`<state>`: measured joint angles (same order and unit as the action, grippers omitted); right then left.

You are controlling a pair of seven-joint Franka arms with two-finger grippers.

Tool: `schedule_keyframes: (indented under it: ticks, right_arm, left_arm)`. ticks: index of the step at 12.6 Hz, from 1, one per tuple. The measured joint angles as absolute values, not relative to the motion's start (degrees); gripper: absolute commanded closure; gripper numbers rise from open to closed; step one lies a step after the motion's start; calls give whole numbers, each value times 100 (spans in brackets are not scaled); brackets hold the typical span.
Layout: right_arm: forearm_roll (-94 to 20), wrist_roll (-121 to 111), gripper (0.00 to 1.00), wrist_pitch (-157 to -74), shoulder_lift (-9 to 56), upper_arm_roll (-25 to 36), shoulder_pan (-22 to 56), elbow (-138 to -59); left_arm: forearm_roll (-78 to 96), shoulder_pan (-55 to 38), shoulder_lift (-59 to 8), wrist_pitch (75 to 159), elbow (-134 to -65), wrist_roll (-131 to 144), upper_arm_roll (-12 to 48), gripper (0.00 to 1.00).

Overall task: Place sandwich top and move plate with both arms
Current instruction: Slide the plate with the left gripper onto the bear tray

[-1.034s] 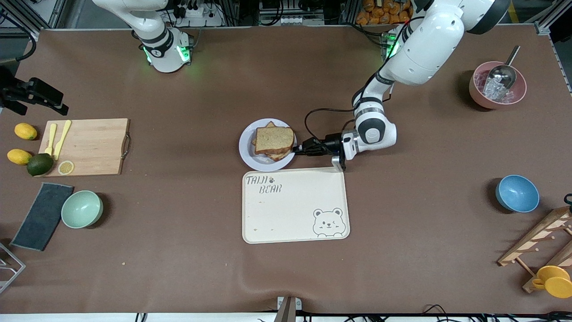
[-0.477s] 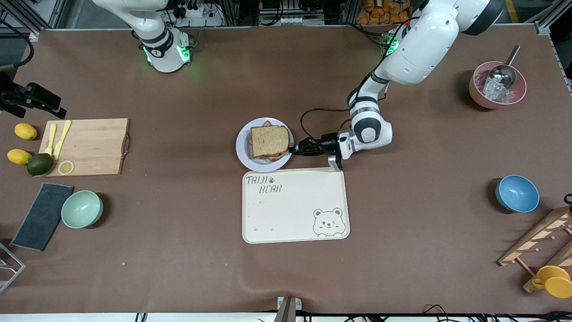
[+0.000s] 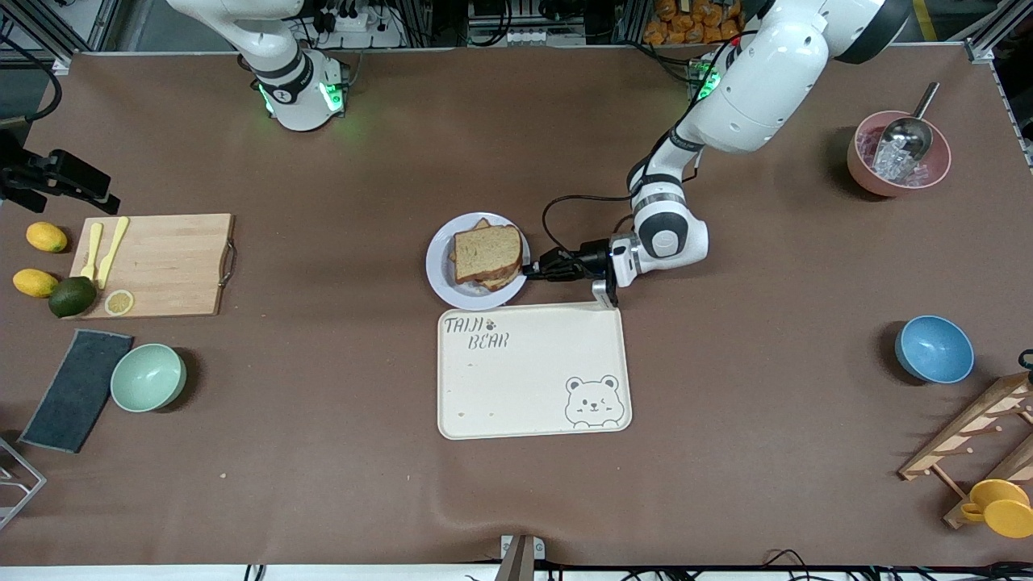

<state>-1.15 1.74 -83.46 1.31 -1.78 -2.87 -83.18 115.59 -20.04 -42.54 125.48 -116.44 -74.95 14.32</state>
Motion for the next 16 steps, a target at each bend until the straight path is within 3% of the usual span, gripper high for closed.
schedule_keyframes:
  ticks: [10, 16]
  right_arm:
    - [-114, 174, 0, -8362, 187, -180, -287, -8331]
    - [-114, 174, 0, -8362, 187, -188, -286, -8331]
  left_arm:
    - [11590, -708, -4535, 12708, -11566, -8073, 2975, 100]
    - [11590, -150, -4517, 12713, -11548, -8141, 3465, 100]
